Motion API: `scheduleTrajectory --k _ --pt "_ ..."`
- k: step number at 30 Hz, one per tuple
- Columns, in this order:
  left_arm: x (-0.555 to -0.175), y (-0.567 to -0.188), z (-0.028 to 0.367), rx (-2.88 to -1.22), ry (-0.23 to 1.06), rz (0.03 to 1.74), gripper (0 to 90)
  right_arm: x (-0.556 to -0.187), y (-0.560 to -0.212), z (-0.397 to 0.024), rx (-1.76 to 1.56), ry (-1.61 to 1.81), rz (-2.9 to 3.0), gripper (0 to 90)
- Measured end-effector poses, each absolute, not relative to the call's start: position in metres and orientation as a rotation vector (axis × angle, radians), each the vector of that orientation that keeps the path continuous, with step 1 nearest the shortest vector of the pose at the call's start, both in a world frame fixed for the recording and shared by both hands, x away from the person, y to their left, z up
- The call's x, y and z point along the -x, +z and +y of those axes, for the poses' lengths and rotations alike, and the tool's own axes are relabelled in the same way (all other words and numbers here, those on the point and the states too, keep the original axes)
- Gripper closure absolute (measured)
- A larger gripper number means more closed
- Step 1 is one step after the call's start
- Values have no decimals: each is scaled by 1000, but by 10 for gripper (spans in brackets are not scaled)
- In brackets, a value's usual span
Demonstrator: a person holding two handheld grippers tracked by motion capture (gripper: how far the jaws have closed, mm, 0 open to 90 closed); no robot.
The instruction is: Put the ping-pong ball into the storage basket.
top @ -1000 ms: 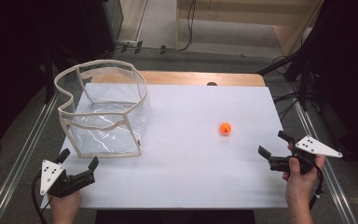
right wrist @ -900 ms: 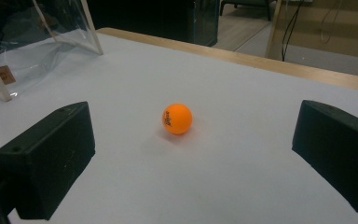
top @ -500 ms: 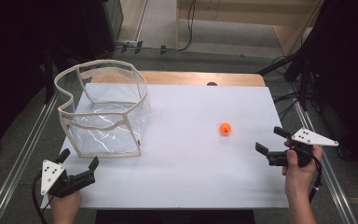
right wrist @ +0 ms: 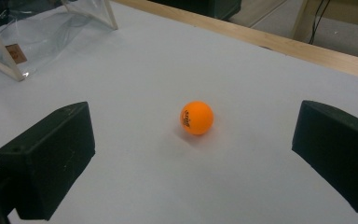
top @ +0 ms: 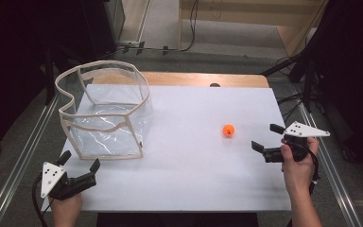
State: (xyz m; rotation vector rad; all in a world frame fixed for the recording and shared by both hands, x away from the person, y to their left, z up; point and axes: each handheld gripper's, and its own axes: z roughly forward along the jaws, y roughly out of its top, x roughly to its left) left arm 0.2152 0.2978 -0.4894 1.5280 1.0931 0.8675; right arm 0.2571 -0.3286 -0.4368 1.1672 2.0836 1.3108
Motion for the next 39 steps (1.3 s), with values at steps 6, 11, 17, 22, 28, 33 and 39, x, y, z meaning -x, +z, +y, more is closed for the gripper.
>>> scheduleTrajectory --k 6,11,17,22,28,33,39 --pt "-215 -489 298 -1528 867 1092 0 -266 -434 -323 -1163 1294 2121 0" --pt "-215 -489 298 -1528 867 1092 0 -272 -432 -320 -1158 1281 2146 0" --pt "-215 -489 298 -1528 867 1091 0 -279 -431 -317 -1173 1260 2180 0" --pt "-215 -489 298 -1528 867 1091 0 -284 -432 -316 -1185 1238 2202 0" --pt "-215 -489 298 -1528 868 1091 0 -293 -432 -315 -1195 1206 2241 0" --pt "-215 -489 297 -1530 867 1090 0 -299 -433 -314 -1203 1178 2264 0" --pt "-215 -489 297 -1531 868 1089 0 -306 -437 -314 -1222 1151 2299 0"
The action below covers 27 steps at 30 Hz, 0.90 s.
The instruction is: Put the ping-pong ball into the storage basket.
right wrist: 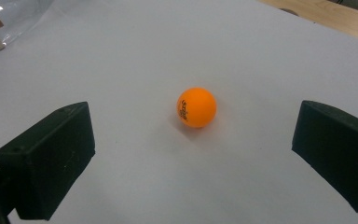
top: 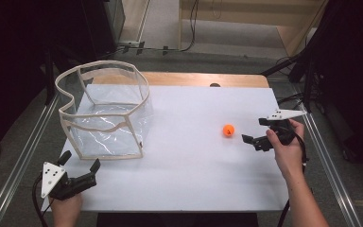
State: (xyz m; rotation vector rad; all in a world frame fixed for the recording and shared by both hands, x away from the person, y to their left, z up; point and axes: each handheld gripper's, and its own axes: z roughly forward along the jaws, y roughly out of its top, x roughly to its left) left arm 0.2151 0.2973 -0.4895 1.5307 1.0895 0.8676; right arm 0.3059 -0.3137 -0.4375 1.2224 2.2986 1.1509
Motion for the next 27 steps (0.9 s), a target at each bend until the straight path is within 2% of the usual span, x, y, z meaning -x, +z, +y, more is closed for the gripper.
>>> scheduleTrajectory --k 27 --pt "-215 -489 297 -1531 869 1090 0 -335 -438 -300 -1208 952 2449 0"
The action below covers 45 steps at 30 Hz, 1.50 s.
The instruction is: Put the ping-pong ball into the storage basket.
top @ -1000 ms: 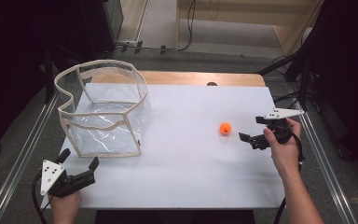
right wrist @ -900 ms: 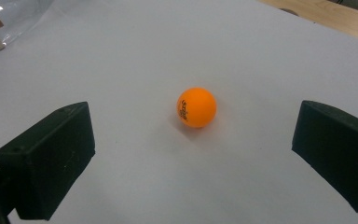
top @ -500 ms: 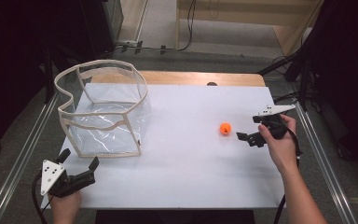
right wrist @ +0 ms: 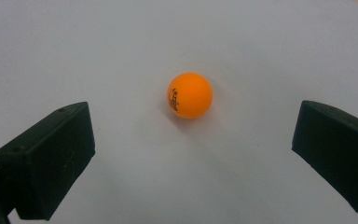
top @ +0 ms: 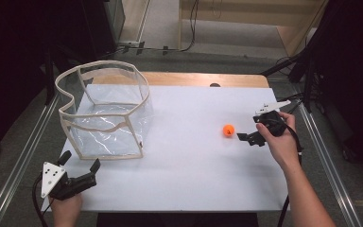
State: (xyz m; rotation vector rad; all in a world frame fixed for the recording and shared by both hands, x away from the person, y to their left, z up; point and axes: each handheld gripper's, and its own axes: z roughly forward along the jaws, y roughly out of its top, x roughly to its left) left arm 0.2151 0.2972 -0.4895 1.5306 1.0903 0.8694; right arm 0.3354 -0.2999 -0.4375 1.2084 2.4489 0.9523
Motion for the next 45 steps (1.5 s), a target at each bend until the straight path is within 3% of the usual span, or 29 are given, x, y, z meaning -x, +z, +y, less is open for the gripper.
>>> scheduleTrajectory --k 45 --pt "-215 -489 297 -1531 867 1088 0 -373 -448 -266 -1121 788 2666 0"
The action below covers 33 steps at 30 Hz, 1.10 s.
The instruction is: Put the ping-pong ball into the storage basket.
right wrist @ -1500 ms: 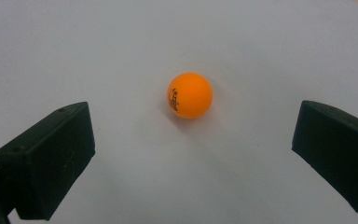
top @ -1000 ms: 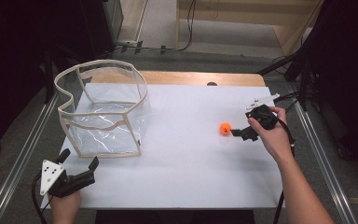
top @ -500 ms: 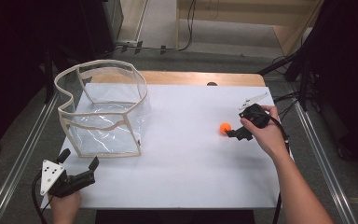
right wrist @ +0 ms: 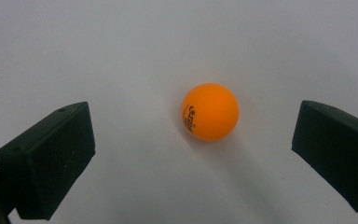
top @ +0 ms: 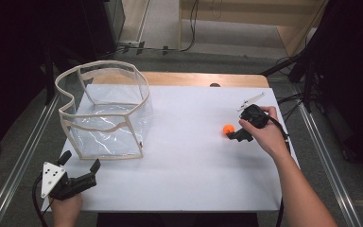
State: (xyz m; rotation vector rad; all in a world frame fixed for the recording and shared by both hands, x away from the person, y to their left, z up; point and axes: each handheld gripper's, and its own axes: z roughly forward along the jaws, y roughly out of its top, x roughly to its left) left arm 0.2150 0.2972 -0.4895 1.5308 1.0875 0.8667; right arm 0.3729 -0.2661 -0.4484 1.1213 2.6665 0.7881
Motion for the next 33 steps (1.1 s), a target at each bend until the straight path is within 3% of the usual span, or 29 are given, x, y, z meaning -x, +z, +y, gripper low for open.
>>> scheduleTrajectory --k 14,16,31,33 --pt "-215 -489 297 -1527 869 1089 0 -387 -457 -257 -1161 673 2696 0" --pt "-215 -489 297 -1527 869 1090 0 -389 -458 -255 -1161 644 2685 80" --pt "-215 -489 297 -1525 867 1091 0 -397 -468 -245 -1164 526 2719 138" --pt "-215 -489 297 -1526 867 1091 0 -397 -469 -244 -1172 519 2718 186"
